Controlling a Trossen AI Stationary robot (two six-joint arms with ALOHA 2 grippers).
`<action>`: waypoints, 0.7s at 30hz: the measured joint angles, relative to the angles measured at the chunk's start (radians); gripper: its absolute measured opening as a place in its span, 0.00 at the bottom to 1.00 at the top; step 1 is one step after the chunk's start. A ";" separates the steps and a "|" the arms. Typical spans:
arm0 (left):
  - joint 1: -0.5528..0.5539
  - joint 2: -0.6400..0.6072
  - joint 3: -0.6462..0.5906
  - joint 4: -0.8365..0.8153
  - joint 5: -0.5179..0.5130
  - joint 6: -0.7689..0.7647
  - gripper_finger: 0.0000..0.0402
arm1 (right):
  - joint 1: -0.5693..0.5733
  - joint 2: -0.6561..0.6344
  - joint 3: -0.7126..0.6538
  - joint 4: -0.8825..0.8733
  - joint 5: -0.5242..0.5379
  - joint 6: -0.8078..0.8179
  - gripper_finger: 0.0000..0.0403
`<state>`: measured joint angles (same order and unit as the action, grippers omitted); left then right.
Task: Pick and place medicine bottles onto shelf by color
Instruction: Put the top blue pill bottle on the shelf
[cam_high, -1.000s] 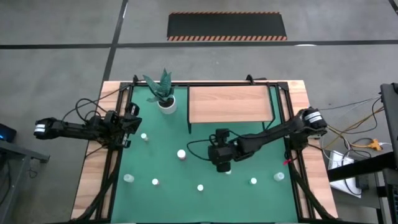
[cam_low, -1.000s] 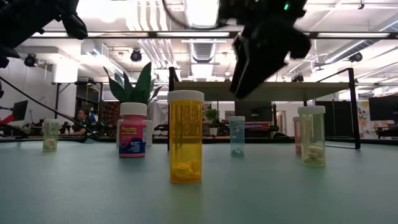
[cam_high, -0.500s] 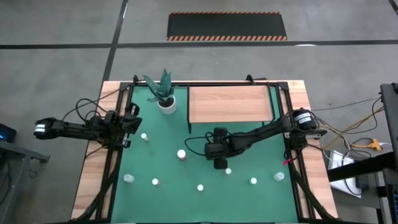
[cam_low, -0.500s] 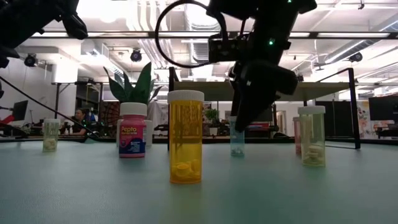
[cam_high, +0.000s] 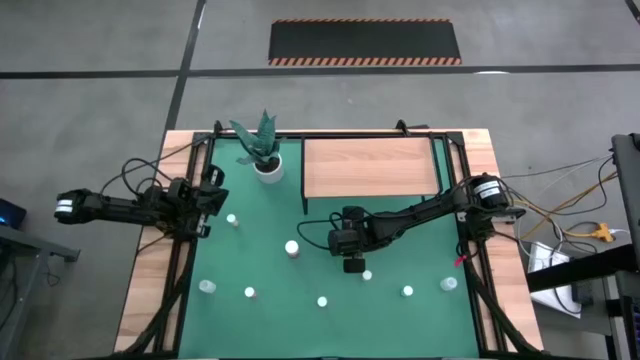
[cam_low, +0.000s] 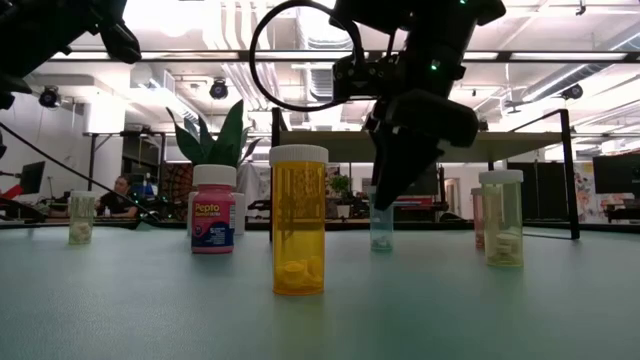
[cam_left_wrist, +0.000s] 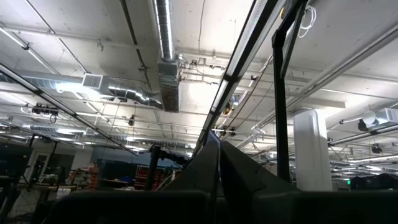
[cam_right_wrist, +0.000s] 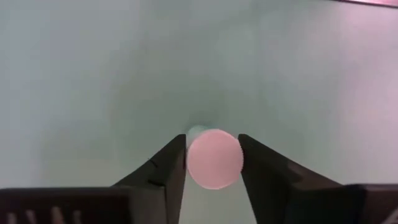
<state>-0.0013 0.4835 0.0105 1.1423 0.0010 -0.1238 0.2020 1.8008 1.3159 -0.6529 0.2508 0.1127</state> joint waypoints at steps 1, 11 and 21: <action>0.000 0.000 0.000 0.000 0.000 0.000 0.00 | 0.000 -0.003 0.000 0.000 -0.001 0.000 0.30; 0.000 0.005 0.000 0.000 -0.009 0.009 0.00 | 0.010 -0.039 0.112 -0.108 -0.167 0.018 0.28; 0.000 -0.024 0.000 0.002 -0.014 0.009 0.00 | 0.045 -0.093 0.376 -0.274 -0.203 0.117 0.26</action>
<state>-0.0013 0.4597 0.0109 1.1443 -0.0134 -0.1146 0.2470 1.7073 1.6915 -0.9272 0.0473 0.2295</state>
